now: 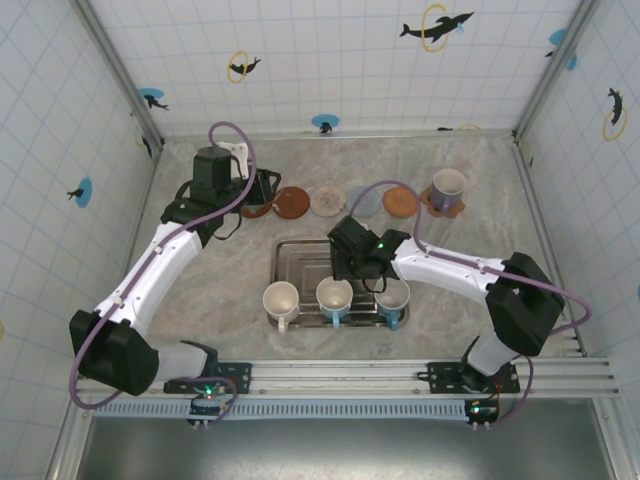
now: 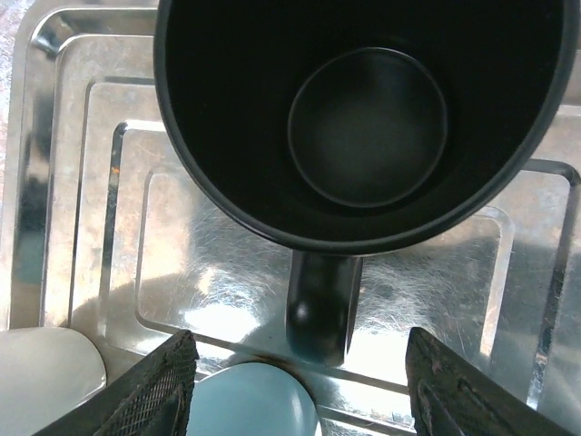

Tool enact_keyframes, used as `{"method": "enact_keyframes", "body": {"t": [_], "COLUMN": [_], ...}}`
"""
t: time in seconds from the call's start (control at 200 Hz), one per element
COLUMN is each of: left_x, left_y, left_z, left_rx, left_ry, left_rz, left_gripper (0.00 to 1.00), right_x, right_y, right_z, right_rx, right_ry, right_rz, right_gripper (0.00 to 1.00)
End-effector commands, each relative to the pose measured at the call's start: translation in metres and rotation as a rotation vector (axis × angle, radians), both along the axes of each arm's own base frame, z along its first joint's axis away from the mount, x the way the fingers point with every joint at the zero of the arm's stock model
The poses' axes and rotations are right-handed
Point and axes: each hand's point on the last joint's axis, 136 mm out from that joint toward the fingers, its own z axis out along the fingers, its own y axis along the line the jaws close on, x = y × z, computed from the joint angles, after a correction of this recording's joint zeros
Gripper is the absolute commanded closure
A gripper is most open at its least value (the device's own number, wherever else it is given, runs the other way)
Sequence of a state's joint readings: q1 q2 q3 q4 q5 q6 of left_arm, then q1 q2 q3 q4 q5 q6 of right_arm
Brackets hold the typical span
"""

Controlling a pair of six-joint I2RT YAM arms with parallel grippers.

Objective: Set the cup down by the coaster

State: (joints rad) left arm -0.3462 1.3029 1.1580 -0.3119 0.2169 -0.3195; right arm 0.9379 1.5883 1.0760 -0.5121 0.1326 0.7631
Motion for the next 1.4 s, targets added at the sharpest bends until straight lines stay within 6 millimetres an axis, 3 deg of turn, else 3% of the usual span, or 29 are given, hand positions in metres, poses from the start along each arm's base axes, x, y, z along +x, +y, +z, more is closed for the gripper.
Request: {"method": "enact_keyframes", "body": {"t": [0.0, 0.431, 0.766, 1.397], "left_x": [0.003, 0.006, 0.008, 0.009], "left_y": [0.000, 0.000, 0.000, 0.003], "left_z": [0.001, -0.005, -0.010, -0.012], "left_rx": [0.023, 0.035, 0.045, 0.057], "left_ry": [-0.015, 0.001, 0.012, 0.020], "left_rz": [-0.005, -0.004, 0.001, 0.014], "left_gripper": [0.44, 0.44, 0.44, 0.44], "right_x": [0.012, 0.029, 0.030, 0.039], "right_y": [0.011, 0.003, 0.006, 0.000], "right_z": [0.013, 0.009, -0.003, -0.008], "right_rx": [0.046, 0.051, 0.042, 0.023], "right_ry": [-0.023, -0.021, -0.002, -0.015], "right_rz": [-0.011, -0.035, -0.025, -0.040], "right_gripper": [0.38, 0.43, 0.53, 0.76]}}
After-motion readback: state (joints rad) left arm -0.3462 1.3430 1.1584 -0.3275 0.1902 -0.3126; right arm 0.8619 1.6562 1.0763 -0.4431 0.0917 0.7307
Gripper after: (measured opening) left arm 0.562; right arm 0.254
